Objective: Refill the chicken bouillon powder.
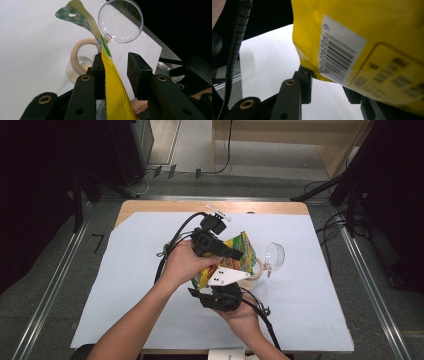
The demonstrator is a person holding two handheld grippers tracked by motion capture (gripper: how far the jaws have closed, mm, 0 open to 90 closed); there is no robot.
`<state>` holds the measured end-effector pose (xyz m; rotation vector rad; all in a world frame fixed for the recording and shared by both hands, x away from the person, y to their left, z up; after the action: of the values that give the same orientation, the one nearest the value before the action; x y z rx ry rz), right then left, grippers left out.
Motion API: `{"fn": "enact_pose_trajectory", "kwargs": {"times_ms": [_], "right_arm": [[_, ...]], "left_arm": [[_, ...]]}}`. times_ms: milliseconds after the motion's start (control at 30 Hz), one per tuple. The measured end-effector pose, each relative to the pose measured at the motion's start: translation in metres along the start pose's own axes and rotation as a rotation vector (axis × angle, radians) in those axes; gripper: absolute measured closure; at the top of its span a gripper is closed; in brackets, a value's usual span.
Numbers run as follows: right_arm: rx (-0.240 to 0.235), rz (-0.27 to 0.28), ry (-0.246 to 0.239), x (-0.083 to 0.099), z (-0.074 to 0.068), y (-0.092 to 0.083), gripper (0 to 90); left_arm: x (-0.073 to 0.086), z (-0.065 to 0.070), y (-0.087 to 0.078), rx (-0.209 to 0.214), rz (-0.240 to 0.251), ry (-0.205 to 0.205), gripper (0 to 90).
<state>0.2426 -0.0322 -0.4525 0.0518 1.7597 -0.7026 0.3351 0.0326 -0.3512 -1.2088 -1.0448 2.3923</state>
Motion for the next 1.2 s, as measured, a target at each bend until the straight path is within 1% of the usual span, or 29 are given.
{"fn": "enact_pose_trajectory", "kwargs": {"times_ms": [233, 367, 500, 700, 933, 1033, 1133, 1200], "right_arm": [[0.004, 0.005, 0.018, -0.0014, -0.0004, 0.0009, 65.2], [0.0, 0.0, 0.031, -0.0029, -0.0013, 0.0003, 65.2], [-0.001, -0.002, 0.031, -0.0029, -0.0015, 0.0003, 65.2], [-0.002, 0.0, 0.036, -0.0039, -0.0018, 0.0002, 65.3], [0.0, 0.0, 0.04, -0.0039, -0.0025, 0.0007, 65.0], [-0.002, 0.004, 0.043, -0.0041, -0.0031, 0.001, 62.2], [0.006, 0.006, 0.037, -0.0041, -0.0035, 0.0012, 64.4], [0.008, 0.005, 0.032, -0.004, -0.0028, 0.001, 65.2]], "left_arm": [[0.0004, 0.0014, -0.002, -0.005, 0.006, 0.009, 68.5], [0.0002, 0.0004, -0.0027, 0.003, 0.008, -0.001, 68.5], [0.0003, 0.0006, -0.0027, 0.001, 0.008, 0.007, 68.3], [-0.0001, 0.0005, -0.0038, 0.002, 0.019, 0.003, 68.1], [-0.0002, 0.0007, -0.0046, -0.003, 0.017, 0.005, 68.5], [-0.0002, 0.0013, -0.0049, -0.001, 0.02, 0.006, 68.4], [-0.0001, 0.0017, -0.0056, -0.008, 0.02, 0.009, 68.5], [-0.0001, 0.0025, -0.0057, -0.004, 0.025, 0.011, 68.6]]}}
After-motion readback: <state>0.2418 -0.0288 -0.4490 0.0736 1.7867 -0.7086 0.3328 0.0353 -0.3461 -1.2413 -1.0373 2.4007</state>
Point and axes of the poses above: each handheld gripper's, and its own axes: y roughly forward along the jaws, x roughly out of its underside, z roughly to its right, the point moved 2 cm from there along y, roughly forward along the jaws
